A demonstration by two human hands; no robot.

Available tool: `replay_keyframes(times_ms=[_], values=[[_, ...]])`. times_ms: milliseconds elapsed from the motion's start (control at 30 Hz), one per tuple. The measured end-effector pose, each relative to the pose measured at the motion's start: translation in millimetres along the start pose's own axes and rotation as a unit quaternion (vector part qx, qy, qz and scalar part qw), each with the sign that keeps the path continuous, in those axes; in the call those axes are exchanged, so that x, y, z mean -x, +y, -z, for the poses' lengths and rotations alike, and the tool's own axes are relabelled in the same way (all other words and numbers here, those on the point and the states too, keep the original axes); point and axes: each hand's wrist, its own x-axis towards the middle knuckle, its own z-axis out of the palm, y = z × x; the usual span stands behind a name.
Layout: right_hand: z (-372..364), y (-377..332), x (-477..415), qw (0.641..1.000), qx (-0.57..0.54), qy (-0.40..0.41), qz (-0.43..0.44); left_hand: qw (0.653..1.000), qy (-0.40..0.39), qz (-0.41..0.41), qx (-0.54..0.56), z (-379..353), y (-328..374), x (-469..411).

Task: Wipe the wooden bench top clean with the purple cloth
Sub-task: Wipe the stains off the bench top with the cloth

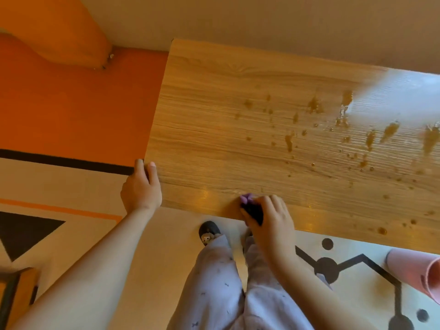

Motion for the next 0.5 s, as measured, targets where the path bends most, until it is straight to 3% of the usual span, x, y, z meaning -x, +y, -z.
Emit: replay_keyframes(times_ms=[100,200,367,500], values=[[-32,-41,-12,0.998,-0.004,-0.014,0.067,1.000,-0.001,-0.005,-0.006,-1,-2,0],[-36,-51,-19,0.997,-0.005,-0.016,0.070,0.999,0.001,0.001,-0.043,-1,-2,1],[10,7,-12,0.998,-0.007,0.050,-0.043,0.998,-0.024,-0.025,-0.059,2,2,-3],[43,53,-8,0.983,0.008,0.101,-0.155,0.983,-0.015,-0.163,-0.087,9,10,-13]])
